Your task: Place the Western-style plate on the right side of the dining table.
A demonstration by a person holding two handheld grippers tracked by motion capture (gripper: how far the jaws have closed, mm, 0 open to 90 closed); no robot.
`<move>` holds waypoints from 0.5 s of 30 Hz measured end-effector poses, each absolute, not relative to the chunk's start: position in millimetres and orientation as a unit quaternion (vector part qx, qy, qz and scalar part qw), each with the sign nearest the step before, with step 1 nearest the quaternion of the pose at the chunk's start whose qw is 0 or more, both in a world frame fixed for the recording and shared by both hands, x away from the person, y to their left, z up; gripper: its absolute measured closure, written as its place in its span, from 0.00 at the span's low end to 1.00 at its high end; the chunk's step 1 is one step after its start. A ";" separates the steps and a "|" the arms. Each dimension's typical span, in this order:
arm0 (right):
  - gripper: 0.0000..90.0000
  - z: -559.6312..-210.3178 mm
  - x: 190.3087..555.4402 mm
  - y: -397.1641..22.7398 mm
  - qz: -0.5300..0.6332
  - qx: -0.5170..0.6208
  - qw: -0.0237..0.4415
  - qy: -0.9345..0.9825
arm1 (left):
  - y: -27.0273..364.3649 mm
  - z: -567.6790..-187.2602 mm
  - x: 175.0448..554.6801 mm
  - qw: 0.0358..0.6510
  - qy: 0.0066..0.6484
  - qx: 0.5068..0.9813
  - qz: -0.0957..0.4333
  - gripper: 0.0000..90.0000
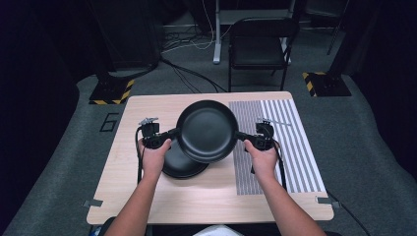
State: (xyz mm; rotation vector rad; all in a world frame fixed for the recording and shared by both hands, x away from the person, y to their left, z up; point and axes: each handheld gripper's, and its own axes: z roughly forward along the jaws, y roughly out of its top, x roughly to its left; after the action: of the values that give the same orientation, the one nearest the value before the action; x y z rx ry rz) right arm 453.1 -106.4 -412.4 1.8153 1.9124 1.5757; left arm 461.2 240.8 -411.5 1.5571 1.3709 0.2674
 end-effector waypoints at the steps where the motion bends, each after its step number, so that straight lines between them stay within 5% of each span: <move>1: 0.94 -412.1 452.7 -107.9 0.514 0.591 0.037 0.621 | 239.2 -410.8 461.7 0.500 0.566 0.646 0.111 0.91; 15: 0.94 -407.9 450.3 -130.7 0.512 0.607 0.045 0.606 | 216.1 -408.2 475.3 0.505 0.554 0.656 0.090 0.92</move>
State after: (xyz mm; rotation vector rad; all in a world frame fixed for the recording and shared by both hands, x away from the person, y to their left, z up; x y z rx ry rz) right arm 450.3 -130.7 -407.9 1.8547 1.8501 1.5635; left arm 475.3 216.1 -408.2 1.5833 1.3369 0.2161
